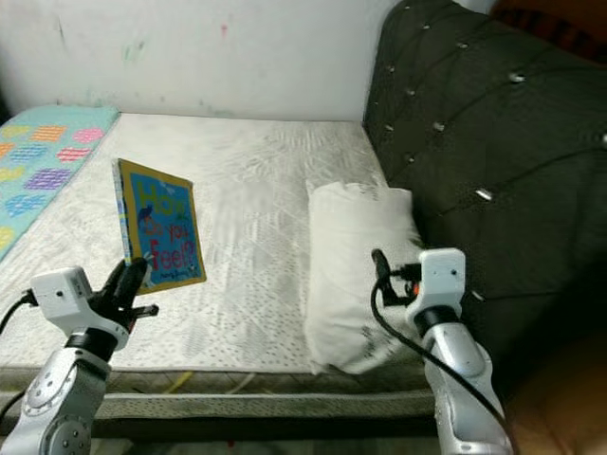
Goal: Clean up the room
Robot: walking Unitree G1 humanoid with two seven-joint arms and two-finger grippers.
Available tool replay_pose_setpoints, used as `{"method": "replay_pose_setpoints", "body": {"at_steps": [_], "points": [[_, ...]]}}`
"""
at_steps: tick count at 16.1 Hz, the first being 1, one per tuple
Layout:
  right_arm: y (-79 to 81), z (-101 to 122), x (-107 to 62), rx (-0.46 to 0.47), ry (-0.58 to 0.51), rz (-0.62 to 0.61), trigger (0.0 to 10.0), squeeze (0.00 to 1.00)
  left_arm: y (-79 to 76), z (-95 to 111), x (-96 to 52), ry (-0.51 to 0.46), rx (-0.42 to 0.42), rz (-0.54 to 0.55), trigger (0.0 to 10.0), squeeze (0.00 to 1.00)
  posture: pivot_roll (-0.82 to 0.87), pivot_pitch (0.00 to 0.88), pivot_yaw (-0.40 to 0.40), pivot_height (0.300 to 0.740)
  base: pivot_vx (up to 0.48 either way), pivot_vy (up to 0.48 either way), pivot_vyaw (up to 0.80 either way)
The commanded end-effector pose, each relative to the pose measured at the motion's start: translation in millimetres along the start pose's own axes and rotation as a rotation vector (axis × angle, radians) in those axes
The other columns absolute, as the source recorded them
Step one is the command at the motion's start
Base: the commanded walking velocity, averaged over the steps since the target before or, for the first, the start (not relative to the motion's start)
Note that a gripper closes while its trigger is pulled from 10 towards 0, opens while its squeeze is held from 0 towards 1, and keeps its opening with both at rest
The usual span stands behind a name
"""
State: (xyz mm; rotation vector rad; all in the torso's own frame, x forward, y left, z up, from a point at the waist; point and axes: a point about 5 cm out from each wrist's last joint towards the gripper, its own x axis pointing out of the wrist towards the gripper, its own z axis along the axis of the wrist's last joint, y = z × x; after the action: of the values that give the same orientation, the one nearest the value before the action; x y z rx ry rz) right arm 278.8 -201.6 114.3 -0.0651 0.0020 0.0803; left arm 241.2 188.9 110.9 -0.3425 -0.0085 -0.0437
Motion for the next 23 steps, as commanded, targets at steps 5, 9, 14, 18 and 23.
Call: {"method": "replay_pose_setpoints", "body": {"at_steps": [5, 9, 14, 18, 23], "points": [[-4.2, 2.6, 0.0, -0.009, -0.006, -0.013, 10.0, 0.00, -13.9, 12.7, 4.8, -0.067, 0.000, -0.082, 10.0, 0.00, -0.09, 0.000, -0.007, 0.740, 0.264, 0.000, -0.44], [-4.0, 2.9, 1.8, -0.011, -0.008, -0.008, 10.0, 0.00, -11.6, 11.1, 6.4, -0.061, -0.001, -0.043, 10.0, 0.00, -0.09, 0.000, -0.009, 0.740, 0.000, 0.000, 0.00], [-3.1, 3.6, 3.6, -0.019, -0.013, -0.006, 10.0, 0.00, -12.7, 11.0, 7.1, -0.058, 0.002, -0.046, 10.0, 0.00, -0.09, 0.000, -0.009, 0.740, 0.000, 0.000, 0.00], [-3.5, 2.6, 3.2, -0.017, -0.011, -0.008, 10.0, 0.00, -9.8, 8.3, 8.9, -0.039, -0.020, -0.006, 10.0, 0.00, -0.09, 0.000, -0.009, 0.740, 0.000, 0.068, 0.00], [-4.7, 3.4, 3.5, -0.019, -0.011, -0.008, 10.0, 0.00, -13.6, 8.9, 9.6, -0.044, -0.023, -0.027, 10.0, 0.00, -0.09, 0.000, -0.012, 0.740, 0.000, 0.480, 0.00]]}}
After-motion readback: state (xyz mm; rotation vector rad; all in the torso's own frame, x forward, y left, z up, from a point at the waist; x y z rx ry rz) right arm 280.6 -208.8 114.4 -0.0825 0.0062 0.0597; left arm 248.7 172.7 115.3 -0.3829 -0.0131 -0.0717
